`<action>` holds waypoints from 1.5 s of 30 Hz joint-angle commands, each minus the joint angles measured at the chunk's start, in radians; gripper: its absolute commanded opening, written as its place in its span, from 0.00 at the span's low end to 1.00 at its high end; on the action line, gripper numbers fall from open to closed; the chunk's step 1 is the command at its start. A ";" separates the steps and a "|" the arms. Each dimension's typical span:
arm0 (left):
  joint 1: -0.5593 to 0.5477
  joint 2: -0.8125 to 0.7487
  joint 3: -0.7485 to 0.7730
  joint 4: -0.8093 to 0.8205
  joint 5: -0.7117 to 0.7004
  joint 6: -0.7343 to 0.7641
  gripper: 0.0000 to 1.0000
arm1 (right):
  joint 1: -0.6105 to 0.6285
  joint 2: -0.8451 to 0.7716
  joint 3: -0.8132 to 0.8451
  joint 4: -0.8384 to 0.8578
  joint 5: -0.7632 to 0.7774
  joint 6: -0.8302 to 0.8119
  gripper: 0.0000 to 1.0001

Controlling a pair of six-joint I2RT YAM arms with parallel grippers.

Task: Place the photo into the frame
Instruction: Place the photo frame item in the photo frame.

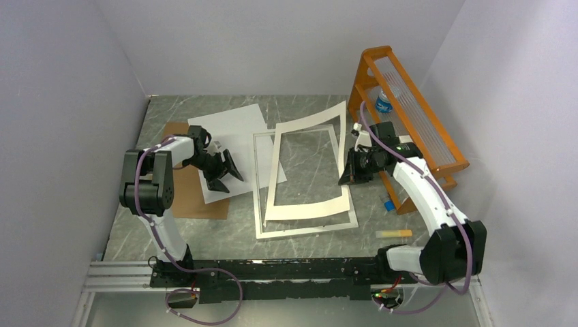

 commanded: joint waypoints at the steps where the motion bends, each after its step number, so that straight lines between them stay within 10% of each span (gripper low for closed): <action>1: -0.022 0.023 0.032 0.021 0.008 -0.018 0.74 | -0.003 0.019 -0.022 -0.052 -0.053 -0.020 0.00; 23: -0.068 0.164 0.272 0.069 -0.052 -0.075 0.72 | 0.003 0.045 0.034 -0.064 0.137 -0.010 0.00; 45: -0.077 0.165 0.272 0.051 -0.046 -0.082 0.72 | 0.029 0.223 0.085 0.031 -0.017 -0.016 0.03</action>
